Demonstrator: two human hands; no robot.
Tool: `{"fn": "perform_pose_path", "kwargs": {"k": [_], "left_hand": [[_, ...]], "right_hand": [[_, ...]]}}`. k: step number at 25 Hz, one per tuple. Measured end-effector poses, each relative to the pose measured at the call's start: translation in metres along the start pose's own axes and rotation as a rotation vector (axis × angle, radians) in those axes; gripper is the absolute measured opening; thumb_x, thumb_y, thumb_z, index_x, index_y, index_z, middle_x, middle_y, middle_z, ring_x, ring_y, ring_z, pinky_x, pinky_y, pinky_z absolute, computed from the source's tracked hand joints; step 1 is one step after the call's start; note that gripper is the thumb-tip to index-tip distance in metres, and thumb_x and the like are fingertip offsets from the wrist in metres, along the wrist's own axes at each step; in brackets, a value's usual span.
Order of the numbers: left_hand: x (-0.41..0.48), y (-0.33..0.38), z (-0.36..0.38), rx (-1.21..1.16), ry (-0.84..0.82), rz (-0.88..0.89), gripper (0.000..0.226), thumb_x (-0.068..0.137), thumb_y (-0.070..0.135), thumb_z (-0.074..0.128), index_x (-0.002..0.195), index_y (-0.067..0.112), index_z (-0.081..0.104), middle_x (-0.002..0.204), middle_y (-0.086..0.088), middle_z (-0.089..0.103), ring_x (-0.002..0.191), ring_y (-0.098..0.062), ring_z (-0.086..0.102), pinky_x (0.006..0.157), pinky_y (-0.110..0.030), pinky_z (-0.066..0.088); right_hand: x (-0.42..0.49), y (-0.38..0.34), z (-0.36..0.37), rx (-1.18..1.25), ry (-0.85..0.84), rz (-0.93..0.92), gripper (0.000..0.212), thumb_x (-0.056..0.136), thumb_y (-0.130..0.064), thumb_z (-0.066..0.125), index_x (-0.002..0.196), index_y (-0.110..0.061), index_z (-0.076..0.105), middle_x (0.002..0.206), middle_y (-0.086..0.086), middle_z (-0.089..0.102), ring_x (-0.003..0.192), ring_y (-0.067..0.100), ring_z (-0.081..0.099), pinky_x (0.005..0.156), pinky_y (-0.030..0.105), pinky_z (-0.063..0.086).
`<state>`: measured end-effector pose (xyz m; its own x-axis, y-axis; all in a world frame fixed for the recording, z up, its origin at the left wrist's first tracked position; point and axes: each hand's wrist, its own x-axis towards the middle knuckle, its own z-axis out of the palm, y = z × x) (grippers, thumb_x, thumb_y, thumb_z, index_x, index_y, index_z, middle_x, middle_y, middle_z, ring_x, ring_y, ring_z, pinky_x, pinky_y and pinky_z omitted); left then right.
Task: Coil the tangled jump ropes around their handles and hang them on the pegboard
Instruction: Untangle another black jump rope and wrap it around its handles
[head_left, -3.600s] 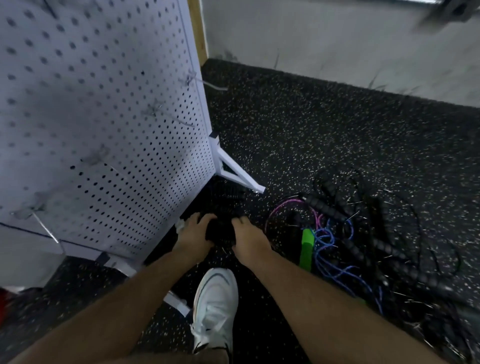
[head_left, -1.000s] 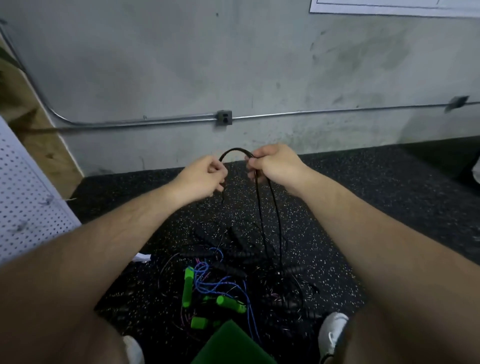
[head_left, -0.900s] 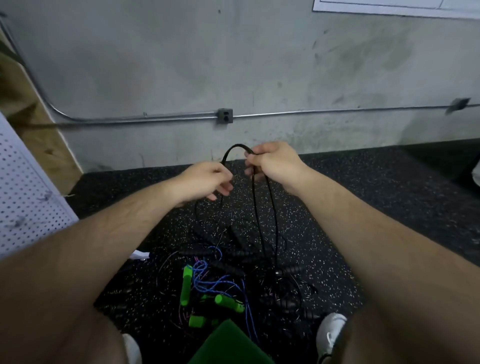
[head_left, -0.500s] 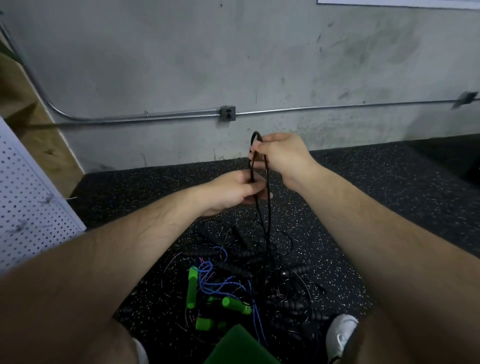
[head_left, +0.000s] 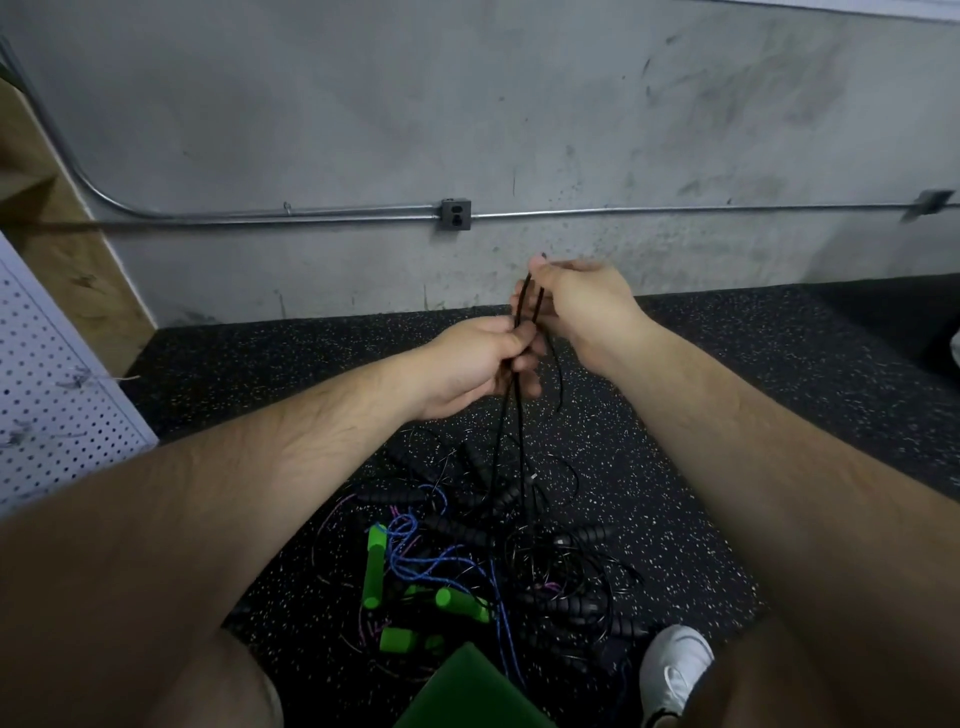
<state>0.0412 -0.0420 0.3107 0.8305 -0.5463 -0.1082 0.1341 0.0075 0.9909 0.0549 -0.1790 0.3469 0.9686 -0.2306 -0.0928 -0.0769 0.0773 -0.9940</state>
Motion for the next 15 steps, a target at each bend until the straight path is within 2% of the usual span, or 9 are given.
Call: {"fn": "perform_pose_path", "kwargs": {"k": [2,3,5,7,10,13,15], "left_hand": [[0.004,0.006,-0.005,-0.075,0.113,0.071,0.023,0.108,0.021,0.041,0.098,0.008,0.058,0.061,0.005,0.045,0.06,-0.015,0.051,0.083,-0.047,0.056],[0.007,0.012,-0.009,-0.131,0.168,0.096,0.024,0.109,0.022,0.04,0.098,0.008,0.056,0.06,0.006,0.043,0.057,-0.013,0.046,0.073,-0.042,0.055],[0.011,0.024,-0.019,-0.237,0.24,0.123,0.025,0.11,0.024,0.037,0.094,0.01,0.052,0.06,0.006,0.04,0.053,-0.01,0.039,0.062,-0.031,0.044],[0.011,0.034,-0.024,-0.298,0.256,0.147,0.026,0.11,0.023,0.034,0.092,0.012,0.049,0.06,0.006,0.038,0.051,-0.01,0.034,0.059,-0.029,0.038],[0.009,0.04,-0.026,-0.393,0.268,0.156,0.028,0.111,0.023,0.031,0.089,0.014,0.046,0.063,0.004,0.033,0.052,-0.01,0.031,0.059,-0.027,0.036],[0.005,0.046,-0.033,-0.47,0.274,0.183,0.03,0.111,0.026,0.03,0.092,0.013,0.049,0.066,0.003,0.039,0.056,-0.011,0.04,0.063,-0.028,0.043],[-0.001,0.046,-0.04,-0.326,0.297,0.191,0.034,0.11,0.032,0.032,0.102,0.01,0.056,0.076,0.0,0.055,0.07,-0.014,0.056,0.071,-0.029,0.05]], "right_hand": [[0.001,0.002,-0.004,-0.204,-0.054,0.078,0.019,0.098,-0.017,0.057,0.099,-0.005,0.072,0.089,0.006,0.077,0.083,0.024,0.071,0.066,0.032,0.057],[-0.002,0.004,-0.006,-0.294,-0.163,0.105,0.02,0.095,-0.009,0.054,0.103,-0.005,0.072,0.093,0.005,0.076,0.083,0.023,0.069,0.062,0.031,0.052],[-0.015,0.015,-0.009,-0.535,-0.464,0.057,0.029,0.088,-0.002,0.056,0.113,-0.013,0.067,0.109,-0.002,0.072,0.093,0.019,0.067,0.066,0.029,0.05],[-0.027,0.028,-0.005,-0.696,-0.628,-0.002,0.034,0.087,-0.018,0.071,0.12,-0.02,0.063,0.115,-0.003,0.069,0.095,0.015,0.066,0.075,0.031,0.055],[-0.03,0.04,0.014,-0.671,-0.5,-0.104,0.036,0.085,-0.039,0.077,0.113,-0.02,0.065,0.101,0.0,0.072,0.076,0.01,0.063,0.075,0.035,0.058],[-0.026,0.041,0.027,-0.674,-0.4,-0.232,0.017,0.093,-0.033,0.07,0.092,-0.015,0.071,0.08,0.002,0.072,0.061,0.011,0.059,0.072,0.039,0.058],[-0.023,0.033,0.031,-0.624,-0.343,-0.289,0.017,0.095,-0.029,0.068,0.086,-0.015,0.072,0.078,0.006,0.074,0.058,0.011,0.062,0.068,0.039,0.059]]}}
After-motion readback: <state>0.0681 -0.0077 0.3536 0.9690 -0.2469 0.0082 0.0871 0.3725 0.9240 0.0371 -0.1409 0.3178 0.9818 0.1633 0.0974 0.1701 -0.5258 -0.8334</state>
